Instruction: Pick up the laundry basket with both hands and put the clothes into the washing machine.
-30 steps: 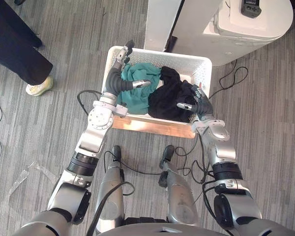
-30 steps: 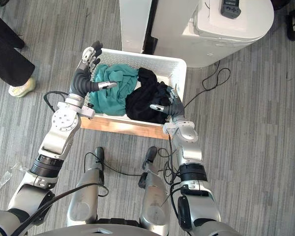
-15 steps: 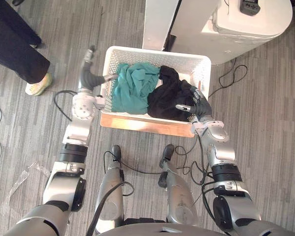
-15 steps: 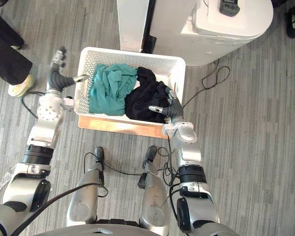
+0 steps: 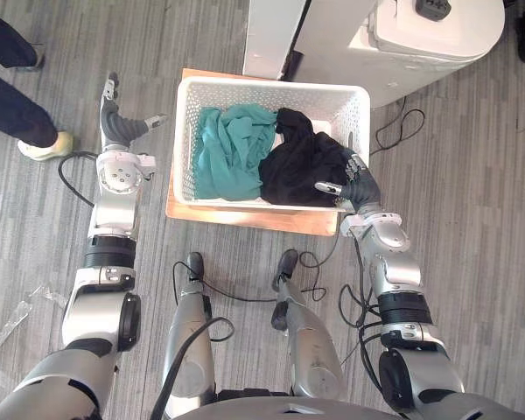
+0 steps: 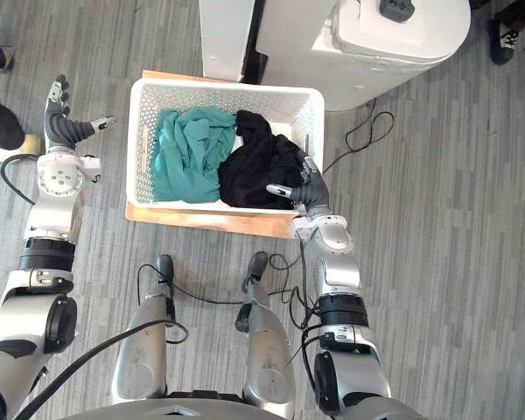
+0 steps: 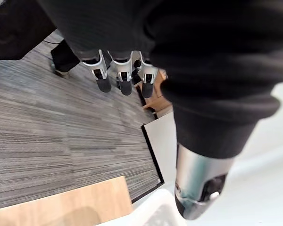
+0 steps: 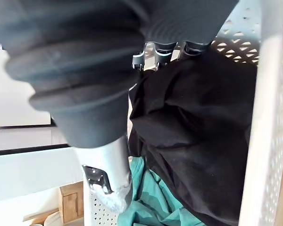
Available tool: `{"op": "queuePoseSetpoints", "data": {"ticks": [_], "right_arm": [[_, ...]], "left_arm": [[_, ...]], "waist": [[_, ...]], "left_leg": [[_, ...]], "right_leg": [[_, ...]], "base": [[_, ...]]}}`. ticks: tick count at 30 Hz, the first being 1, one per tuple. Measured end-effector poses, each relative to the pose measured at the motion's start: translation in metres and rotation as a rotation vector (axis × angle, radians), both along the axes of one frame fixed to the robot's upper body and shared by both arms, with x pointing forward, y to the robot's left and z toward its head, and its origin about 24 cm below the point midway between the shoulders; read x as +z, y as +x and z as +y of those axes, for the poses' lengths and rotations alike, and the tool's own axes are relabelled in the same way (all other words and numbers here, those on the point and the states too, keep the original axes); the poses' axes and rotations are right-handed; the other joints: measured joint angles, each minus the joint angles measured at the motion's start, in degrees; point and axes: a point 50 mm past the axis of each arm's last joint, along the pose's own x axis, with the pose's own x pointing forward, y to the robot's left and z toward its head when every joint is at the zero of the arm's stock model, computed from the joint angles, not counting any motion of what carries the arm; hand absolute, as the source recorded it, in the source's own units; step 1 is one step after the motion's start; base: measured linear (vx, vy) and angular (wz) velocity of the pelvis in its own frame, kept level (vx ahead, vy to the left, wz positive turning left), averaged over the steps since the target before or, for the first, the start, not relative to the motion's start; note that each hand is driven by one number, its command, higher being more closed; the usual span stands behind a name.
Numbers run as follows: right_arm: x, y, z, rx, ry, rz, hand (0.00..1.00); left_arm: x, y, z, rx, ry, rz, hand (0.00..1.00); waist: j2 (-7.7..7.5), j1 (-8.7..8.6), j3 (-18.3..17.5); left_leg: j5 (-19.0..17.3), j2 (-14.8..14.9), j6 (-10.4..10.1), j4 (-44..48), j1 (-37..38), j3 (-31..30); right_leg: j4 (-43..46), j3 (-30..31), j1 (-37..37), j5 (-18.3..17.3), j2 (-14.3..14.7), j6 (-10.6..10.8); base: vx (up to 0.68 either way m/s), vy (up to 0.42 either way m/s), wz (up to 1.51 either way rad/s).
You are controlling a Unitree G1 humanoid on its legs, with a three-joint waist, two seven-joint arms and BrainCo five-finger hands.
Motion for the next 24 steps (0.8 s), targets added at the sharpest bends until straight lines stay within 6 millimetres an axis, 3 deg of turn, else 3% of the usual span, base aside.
{"op": "queuePoseSetpoints", "data": {"ticks": [6,15,20,24], "right_arm": [[0.010,-0.001,0.001,0.004,0.008,-0.047,0.00],[0.022,-0.010,0.002,-0.020,0.029,-0.111,0.00],[0.030,-0.019,0.019,0.047,0.030,-0.164,0.00],[0.053,-0.038,0.039,0.144,0.052,-0.287,0.00]], "left_arm": [[-0.008,0.013,-0.002,-0.035,-0.098,0.083,0.00],[-0.006,0.024,-0.026,-0.100,-0.171,0.109,0.00],[-0.008,0.028,-0.032,-0.135,-0.175,0.149,0.00],[-0.010,0.029,-0.035,-0.144,-0.170,0.175,0.00]], "waist": [[-1.61,-0.70,0.7],[-1.81,-1.01,0.8],[-1.83,-1.02,0.8],[-1.83,-1.27,0.8]], "left_leg": [[-1.5,1.1,-0.1,3.4,-3.5,0.7],[-4.2,2.6,0.1,8.1,-6.4,1.1],[-5.6,3.5,0.2,10.1,-7.0,2.4],[-6.4,4.1,0.2,10.9,-7.0,2.8]], "right_leg": [[-1.1,0.7,-2.0,1.2,0.9,-0.1],[-1.1,1.5,-3.4,1.5,1.4,0.2],[-1.0,2.9,-4.0,1.9,1.8,0.3],[-1.1,3.5,-4.0,1.9,2.1,0.4]], "base": [[0.00,-0.001,-0.10],[0.00,0.012,-0.07],[0.00,0.009,-0.16],[0.00,-0.005,-0.12]]}}
